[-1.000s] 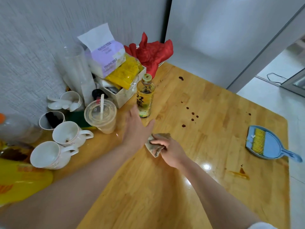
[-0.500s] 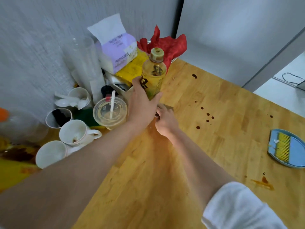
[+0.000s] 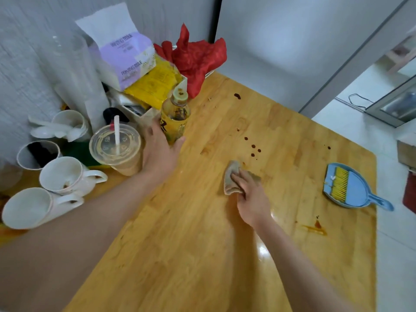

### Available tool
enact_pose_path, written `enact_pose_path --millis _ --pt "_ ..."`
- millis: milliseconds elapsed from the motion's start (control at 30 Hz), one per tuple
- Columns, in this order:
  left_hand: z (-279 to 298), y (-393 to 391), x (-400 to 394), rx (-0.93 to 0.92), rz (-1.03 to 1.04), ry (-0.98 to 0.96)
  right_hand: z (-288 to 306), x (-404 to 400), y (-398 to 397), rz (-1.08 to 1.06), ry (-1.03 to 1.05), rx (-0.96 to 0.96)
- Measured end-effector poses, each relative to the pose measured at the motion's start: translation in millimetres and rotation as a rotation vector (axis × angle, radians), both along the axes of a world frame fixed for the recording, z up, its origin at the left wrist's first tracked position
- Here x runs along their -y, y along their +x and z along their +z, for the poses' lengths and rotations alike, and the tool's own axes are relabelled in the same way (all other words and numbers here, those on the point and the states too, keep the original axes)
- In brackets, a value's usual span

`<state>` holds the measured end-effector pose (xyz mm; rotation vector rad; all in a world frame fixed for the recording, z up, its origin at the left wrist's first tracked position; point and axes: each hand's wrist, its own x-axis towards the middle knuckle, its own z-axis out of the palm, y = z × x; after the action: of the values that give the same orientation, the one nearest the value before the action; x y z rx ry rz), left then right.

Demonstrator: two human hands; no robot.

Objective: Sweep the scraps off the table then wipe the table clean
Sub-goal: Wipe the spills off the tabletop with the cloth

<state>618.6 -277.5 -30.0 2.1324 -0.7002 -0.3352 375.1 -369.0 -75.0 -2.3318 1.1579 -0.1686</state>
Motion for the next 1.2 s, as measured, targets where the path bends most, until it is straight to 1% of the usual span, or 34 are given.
enact_pose_path --millis 33,100,167,200,233,267,333,400,433,467,500,533,567,600,633,667,700,733,800,833,867,900,933,1000,1033,1067,1100,1133,1200 --pt "-0.9 0.3 -0.3 -0.012 0.025 0.016 -0.4 -20.1 -1.0 0.088 0.007 0.037" --pt "-0.2 0.3 0.9 -0.049 0.069 0.076 -6.9 -71.6 -9.8 0.373 0.078 0.085" --pt "1.7 -4.6 0.1 -0.081 0.107 0.135 -8.0 -108.5 -33.3 0.664 0.13 0.039" --pt "2.5 -9.3 -2.9 -0.089 0.117 0.159 -5.5 -105.3 -43.9 0.713 0.146 0.04" --pt "2.4 -17.3 -7.9 -0.101 0.112 0.188 -2.6 -90.6 -51.7 0.672 0.165 0.055" --pt "0.8 -26.9 -15.1 -0.108 0.087 0.23 -1.8 -68.4 -55.7 0.561 0.163 0.055" --pt "-5.6 -47.3 -36.7 -0.087 -0.031 0.353 1.2 -23.2 -49.7 0.176 0.109 0.007" --pt "-12.5 -62.7 -57.3 -0.035 -0.172 0.415 0.4 -6.8 -33.6 -0.261 0.051 -0.029" --pt "-15.5 -67.9 -64.6 -0.004 -0.219 0.421 1.8 -17.5 -19.4 -0.37 0.029 -0.023" --pt "-18.1 -71.5 -69.0 0.029 -0.251 0.427 2.8 -37.6 -6.4 -0.367 0.022 -0.004" --pt "-19.6 -75.2 -71.1 0.05 -0.267 0.439 -0.1 -64.8 0.5 -0.232 0.013 0.024" --pt "-20.5 -76.8 -71.2 0.055 -0.266 0.452 -6.4 -95.9 1.5 0.021 0.004 0.055" --pt "-21.2 -78.6 -69.9 0.053 -0.264 0.472 -9.9 -125.8 -8.1 0.332 0.024 0.074" --pt "-21.9 -80.8 -68.0 0.055 -0.27 0.498 -10.6 -143.2 -26.3 0.597 0.072 0.072" --pt "-23.4 -83.1 -66.3 0.07 -0.286 0.531 -7.3 -142.0 -48.1 0.727 0.13 0.061" --pt "-25.3 -86.9 -64.9 0.086 -0.305 0.57 -5.8 -125.9 -70.5 0.73 0.169 0.082" --pt "-27.5 -93.3 -64.3 0.092 -0.324 0.611 -5.0 -102.0 -91.5 0.615 0.176 0.086" --pt "-29.7 -102.1 -64.6 0.086 -0.339 0.643 -2.2 -72.1 -111.0 0.394 0.173 0.086" --pt "-34.2 -127.3 -64.9 0.063 -0.364 0.67 5.0 -11.9 -144.9 -0.219 0.14 0.119" --pt "-36.0 -142.7 -63.3 0.052 -0.385 0.677 6.4 3.8 -156.4 -0.452 0.104 0.123" --pt "-37.0 -158.4 -60.1 0.048 -0.41 0.688 6.2 5.0 -160.1 -0.532 0.058 0.099" --pt "-37.3 -172.1 -56.0 0.051 -0.433 0.703 3.4 -5.6 -159.8 -0.457 0.044 0.07" --pt "-36.2 -185.1 -50.9 0.058 -0.453 0.72 -0.1 -25.6 -163.1 -0.27 0.055 0.054" --pt "-31.9 -206.6 -40.0 0.07 -0.481 0.755 -9.1 -72.7 -187.2 0.188 0.102 0.051" --pt "-29.0 -216.6 -35.9 0.065 -0.487 0.782 -11.8 -87.7 -209.6 0.363 0.134 0.048" --pt "-26.4 -225.8 -33.4 0.051 -0.482 0.814 -12.4 -87.9 -231.6 0.457 0.161 0.067" --pt "-24.6 -234.4 -31.8 0.029 -0.466 0.845 -9.1 -74.5 -250.4 0.451 0.191 0.095" --pt "-22.9 -243.5 -30.9 0.006 -0.451 0.876 -6.3 -52.6 -267.3 0.355 0.199 0.107" --pt "-22.2 -256.4 -30.5 -0.03 -0.431 0.925 -0.1 4.7 -287.5 -0.012 0.164 0.113"
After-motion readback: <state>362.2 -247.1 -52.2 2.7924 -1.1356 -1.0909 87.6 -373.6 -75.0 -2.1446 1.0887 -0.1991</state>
